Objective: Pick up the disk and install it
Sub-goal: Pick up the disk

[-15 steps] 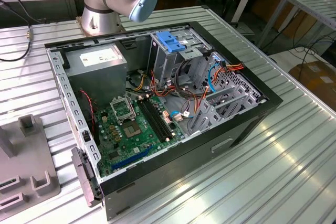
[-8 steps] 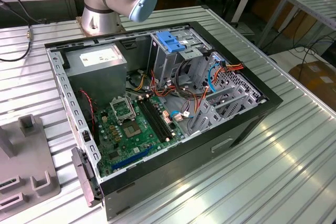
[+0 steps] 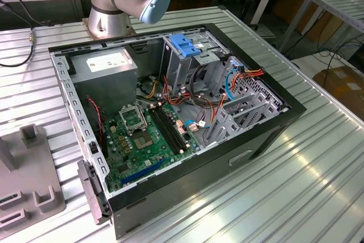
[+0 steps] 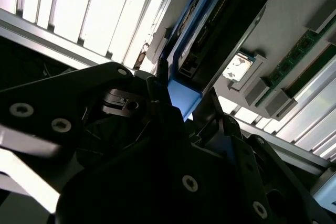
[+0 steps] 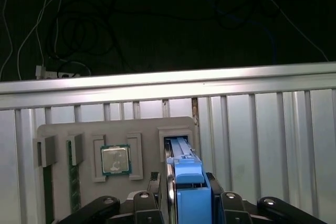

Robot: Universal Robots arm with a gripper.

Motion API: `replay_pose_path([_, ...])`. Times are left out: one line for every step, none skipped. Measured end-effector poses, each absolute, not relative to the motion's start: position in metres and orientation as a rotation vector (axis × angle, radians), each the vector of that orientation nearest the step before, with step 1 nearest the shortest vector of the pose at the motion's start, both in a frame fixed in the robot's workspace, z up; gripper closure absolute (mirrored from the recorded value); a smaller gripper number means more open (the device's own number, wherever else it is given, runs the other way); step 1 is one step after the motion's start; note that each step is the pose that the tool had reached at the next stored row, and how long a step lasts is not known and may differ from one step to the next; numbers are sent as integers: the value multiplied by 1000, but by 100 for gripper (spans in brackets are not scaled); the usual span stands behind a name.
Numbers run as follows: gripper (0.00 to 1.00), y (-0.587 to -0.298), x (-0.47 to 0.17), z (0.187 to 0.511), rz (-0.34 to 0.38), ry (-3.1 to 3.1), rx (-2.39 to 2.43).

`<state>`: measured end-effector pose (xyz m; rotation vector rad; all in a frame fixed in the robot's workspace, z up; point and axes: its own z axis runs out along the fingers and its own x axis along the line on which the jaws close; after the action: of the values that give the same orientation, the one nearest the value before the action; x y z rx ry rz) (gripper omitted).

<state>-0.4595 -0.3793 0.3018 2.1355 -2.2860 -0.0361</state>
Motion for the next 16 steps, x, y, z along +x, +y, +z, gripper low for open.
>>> replay_pose_path([55,-379,-459,302,-36,-2286,2136])
replay_pose_path([55,-379,-459,301,-35,-2286,2136])
replay_pose_path([55,-379,-459,301,-35,-2286,2136])
replay_pose_path([55,-379,-459,301,-35,-2286,2136])
replay_pose_path([55,-379,-459,301,-35,-2286,2136])
replay_pose_path([55,-379,-459,301,-35,-2286,2136])
replay_pose_path([56,-379,-459,301,-35,-2286,2136])
replay_pose_path([63,-379,-459,301,-35,-2286,2136])
replay_pose_path([63,-379,-459,301,-35,-2286,2136])
replay_pose_path([63,-379,-459,301,-35,-2286,2136])
replay_pose_path([63,-379,-459,301,-35,-2286,2136])
replay_pose_path([63,-379,-459,301,-35,-2286,2136])
replay_pose_path([63,-379,-459,301,-35,-2286,2136])
replay_pose_path([63,-379,-459,301,-35,-2286,2136])
replay_pose_path([63,-379,-459,301,-35,-2286,2136])
replay_pose_path([63,-379,-459,301,-35,-2286,2136])
